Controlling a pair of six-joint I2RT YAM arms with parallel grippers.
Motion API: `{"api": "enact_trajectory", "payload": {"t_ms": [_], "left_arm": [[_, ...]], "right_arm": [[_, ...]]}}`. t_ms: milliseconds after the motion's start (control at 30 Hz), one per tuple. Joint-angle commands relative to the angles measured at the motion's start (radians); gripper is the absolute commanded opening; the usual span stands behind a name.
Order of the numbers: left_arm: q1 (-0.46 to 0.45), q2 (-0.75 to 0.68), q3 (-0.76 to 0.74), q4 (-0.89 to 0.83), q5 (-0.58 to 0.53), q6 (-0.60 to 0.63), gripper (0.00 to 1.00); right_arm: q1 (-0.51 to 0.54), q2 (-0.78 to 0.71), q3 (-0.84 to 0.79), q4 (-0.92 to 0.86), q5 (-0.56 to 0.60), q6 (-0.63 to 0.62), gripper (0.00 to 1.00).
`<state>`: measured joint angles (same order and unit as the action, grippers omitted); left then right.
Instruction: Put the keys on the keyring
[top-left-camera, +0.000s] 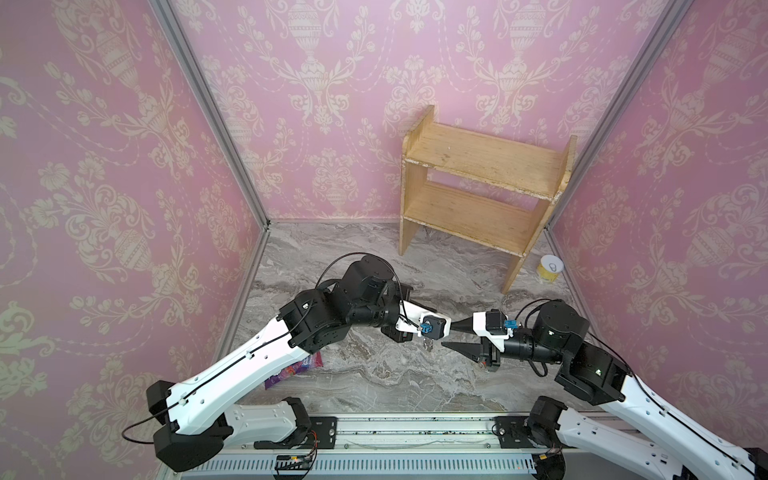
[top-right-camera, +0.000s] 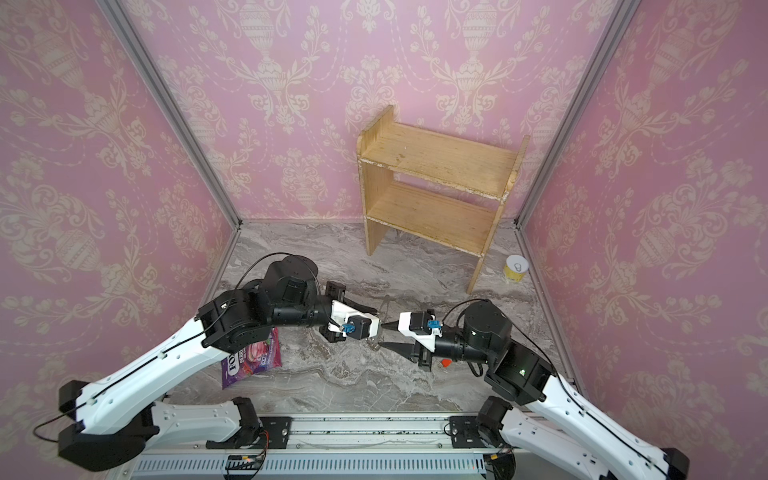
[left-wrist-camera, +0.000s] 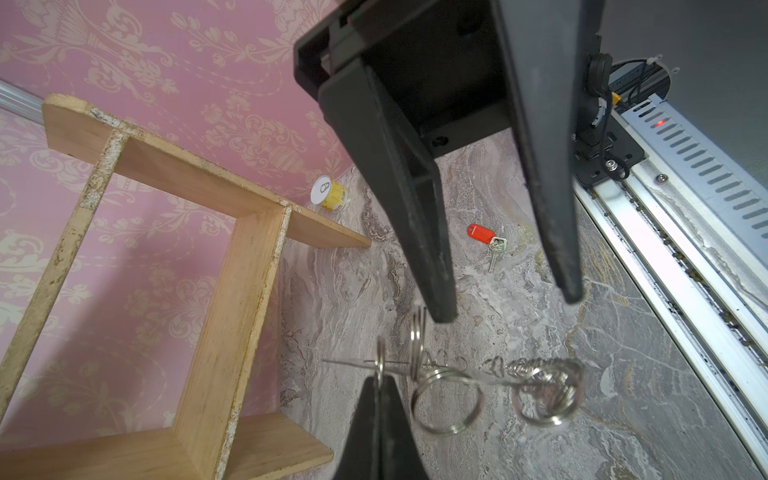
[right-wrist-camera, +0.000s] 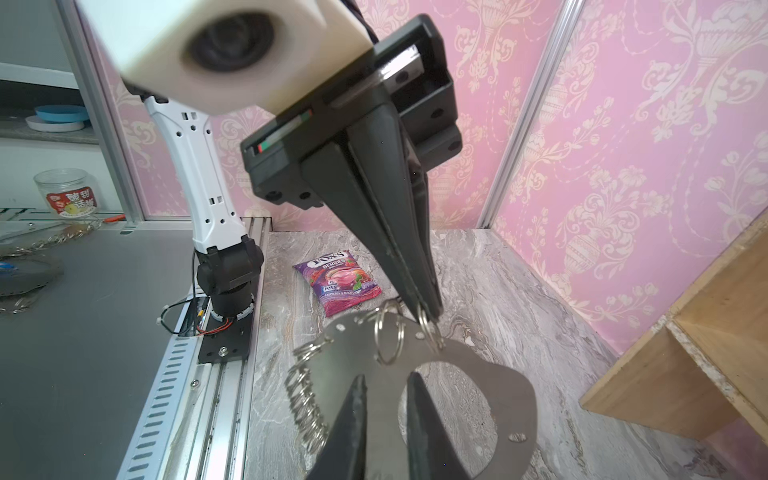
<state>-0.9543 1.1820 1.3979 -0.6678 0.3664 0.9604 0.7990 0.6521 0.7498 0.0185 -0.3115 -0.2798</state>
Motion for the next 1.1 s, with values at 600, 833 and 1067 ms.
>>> {"api": "enact_trajectory", "payload": {"t_ms": [600, 833, 1067], "left_arm": [[-0.014, 0.009, 0.044, 0.016, -0.059, 0.015, 0.0], [-0.014, 0.017, 0.047, 0.016, -0.073, 0.022, 0.0], [-0.015, 0.021, 0.053, 0.017, -0.07, 0.021, 0.0]], "right_arm": [[0.013, -0.005, 0.054, -0.169, -0.101, 0.059, 0.19], [0.021, 0.009, 0.075, -0.194, -0.217, 0.06, 0.3], [0.062, 0.086, 0.116, -0.242, -0.26, 0.028, 0.37]]}}
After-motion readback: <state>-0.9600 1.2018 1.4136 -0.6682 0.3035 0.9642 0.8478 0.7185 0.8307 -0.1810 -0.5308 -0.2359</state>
